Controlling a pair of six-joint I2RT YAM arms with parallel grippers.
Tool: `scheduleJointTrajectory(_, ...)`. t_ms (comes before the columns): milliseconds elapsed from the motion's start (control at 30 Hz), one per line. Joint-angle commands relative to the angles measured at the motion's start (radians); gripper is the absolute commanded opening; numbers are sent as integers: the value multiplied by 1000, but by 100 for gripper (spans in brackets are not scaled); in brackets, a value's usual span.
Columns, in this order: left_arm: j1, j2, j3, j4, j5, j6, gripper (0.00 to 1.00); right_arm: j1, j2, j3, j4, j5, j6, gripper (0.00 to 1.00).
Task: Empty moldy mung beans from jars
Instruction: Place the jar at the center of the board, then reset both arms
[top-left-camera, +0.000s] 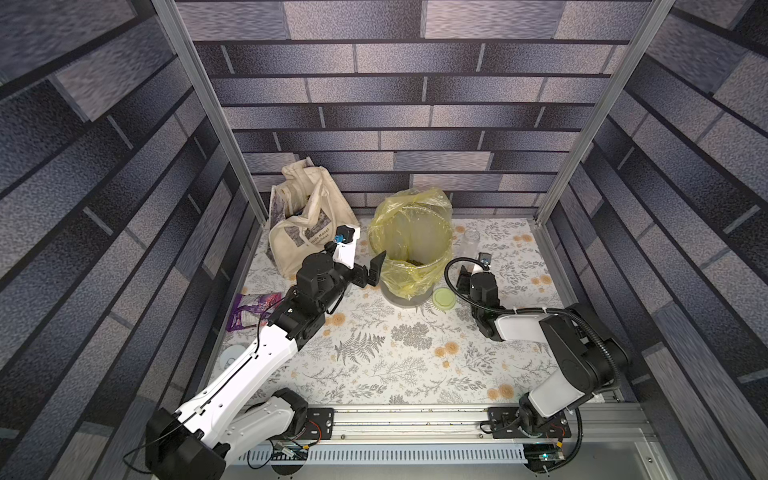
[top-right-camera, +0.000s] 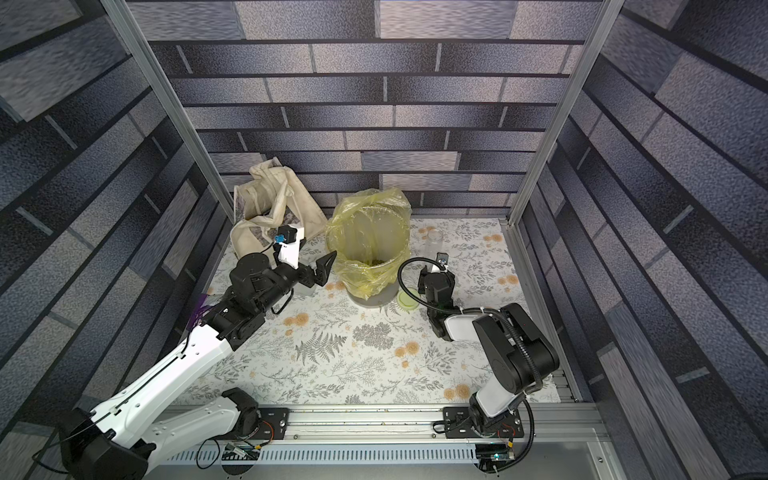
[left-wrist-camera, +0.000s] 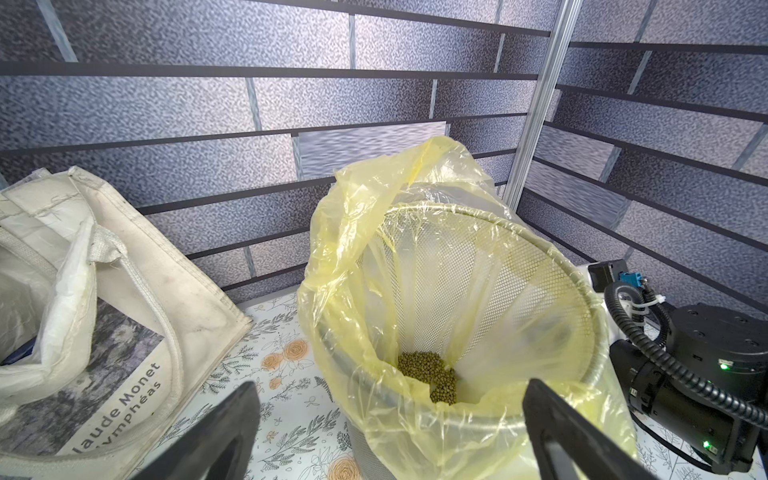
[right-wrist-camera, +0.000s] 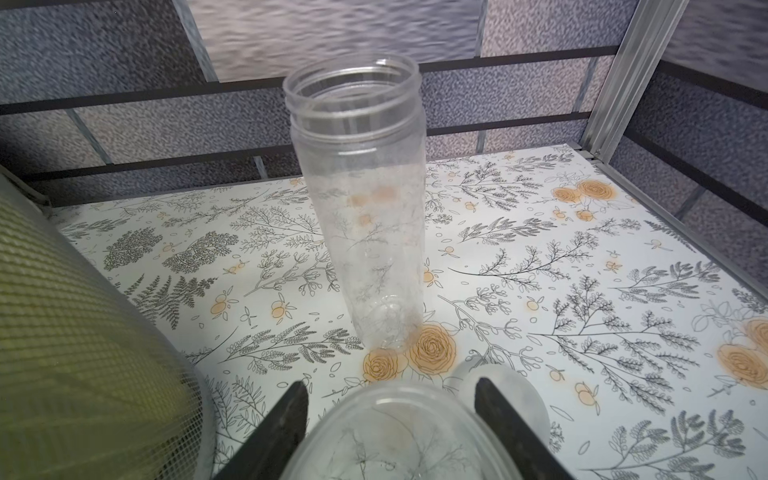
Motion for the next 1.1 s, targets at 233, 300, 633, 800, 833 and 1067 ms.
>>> scheduleJointTrajectory(233,25,8,-19,37,25,-30,100,8,56,41,33,29,26,37)
scheduleJointTrajectory(300,26,8,-19,37,26,-32,100,10,58,41,39,36,19,42)
scheduleJointTrajectory(633,29,3,-19,32,23,-37,100,35,48,-36,217,-38,-84,100)
scheduleJointTrajectory(800,31,-3,-18,25,8,-34,100,42,-11,-57,205,-16,-104,100)
scheduleJointTrajectory(833,31,-4,-18,22,5,-34,100,42,-26,-61,197,-14,-104,100)
scheduleJointTrajectory(1067,33,-37,-26,-8,-36,3,100,43,-218,-102,73,19,-158,100)
